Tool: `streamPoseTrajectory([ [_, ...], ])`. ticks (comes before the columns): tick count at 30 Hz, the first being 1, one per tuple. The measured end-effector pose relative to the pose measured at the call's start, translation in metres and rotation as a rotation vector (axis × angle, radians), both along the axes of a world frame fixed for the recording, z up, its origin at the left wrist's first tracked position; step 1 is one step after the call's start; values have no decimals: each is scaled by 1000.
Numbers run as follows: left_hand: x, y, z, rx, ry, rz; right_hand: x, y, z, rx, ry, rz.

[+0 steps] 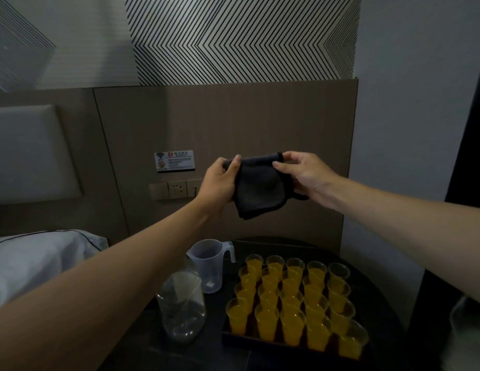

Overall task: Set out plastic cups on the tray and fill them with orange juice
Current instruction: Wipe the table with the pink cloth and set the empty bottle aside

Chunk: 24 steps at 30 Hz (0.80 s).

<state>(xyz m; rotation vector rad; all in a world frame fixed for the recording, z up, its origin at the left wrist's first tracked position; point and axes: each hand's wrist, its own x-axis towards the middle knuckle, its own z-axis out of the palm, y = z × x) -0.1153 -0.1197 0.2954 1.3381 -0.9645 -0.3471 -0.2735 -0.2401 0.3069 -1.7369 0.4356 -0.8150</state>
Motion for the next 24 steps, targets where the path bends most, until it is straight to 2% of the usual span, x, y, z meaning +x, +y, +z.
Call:
streamPoseTrajectory([
  [5,7,8,-8,-14,-262,206,14,6,-9,-36,74,8],
  [8,11,12,-16,14,-276,259,25,11,-14,-59,122,-6],
  [11,16,24,-25,70,-111,151,36,16,-23,-25,159,-6],
  [14,20,41,-36,62,178,-25,45,19,-35,79,192,-3],
  [17,26,63,-51,138,470,-186,54,20,-50,181,235,76],
  [18,33,69,-59,168,515,-193,58,21,-56,196,263,102],
  [21,49,89,-85,228,504,-121,75,29,-78,242,352,179],
  [24,65,107,-121,243,381,-5,97,47,-103,282,422,244],
])
